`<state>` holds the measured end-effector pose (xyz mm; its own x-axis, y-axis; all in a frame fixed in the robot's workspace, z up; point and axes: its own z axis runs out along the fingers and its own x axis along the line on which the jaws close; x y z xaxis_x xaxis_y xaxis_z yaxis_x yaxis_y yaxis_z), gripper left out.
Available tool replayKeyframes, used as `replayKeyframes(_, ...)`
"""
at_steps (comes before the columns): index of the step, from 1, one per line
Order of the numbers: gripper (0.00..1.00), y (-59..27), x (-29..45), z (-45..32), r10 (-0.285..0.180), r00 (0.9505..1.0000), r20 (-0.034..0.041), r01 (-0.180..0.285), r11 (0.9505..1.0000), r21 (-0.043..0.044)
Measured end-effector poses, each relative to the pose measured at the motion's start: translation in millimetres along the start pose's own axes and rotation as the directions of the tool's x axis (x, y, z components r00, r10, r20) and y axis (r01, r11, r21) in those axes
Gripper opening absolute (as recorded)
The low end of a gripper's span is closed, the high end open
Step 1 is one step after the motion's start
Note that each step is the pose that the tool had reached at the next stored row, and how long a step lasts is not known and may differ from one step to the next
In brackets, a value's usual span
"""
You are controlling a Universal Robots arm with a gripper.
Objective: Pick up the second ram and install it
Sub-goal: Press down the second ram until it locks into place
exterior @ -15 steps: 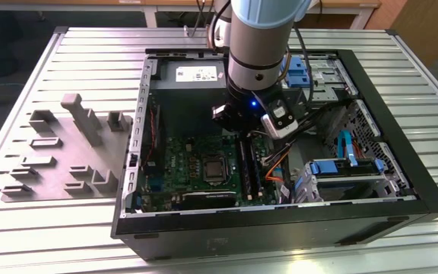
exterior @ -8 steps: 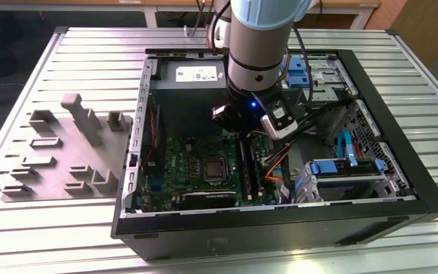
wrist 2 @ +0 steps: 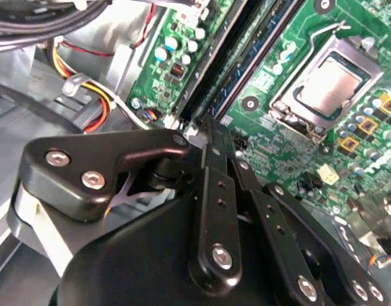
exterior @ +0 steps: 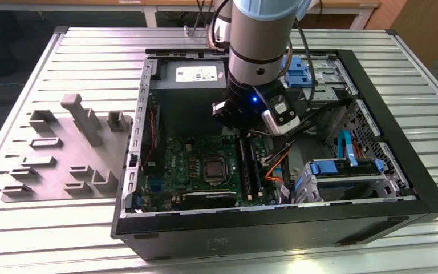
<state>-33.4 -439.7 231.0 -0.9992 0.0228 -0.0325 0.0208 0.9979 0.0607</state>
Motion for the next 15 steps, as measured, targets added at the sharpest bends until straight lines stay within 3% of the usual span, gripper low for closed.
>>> replayKeyframes(7,0.11,-2.2,-0.1,-1.5,0.0,1.0,-0.0002,0.0,1.0,0.0024)
replayKeyframes(15,0.11,-31.5,-0.8,-3.1,0.0,1.0,-0.0001,0.0,1.0,0.0024)
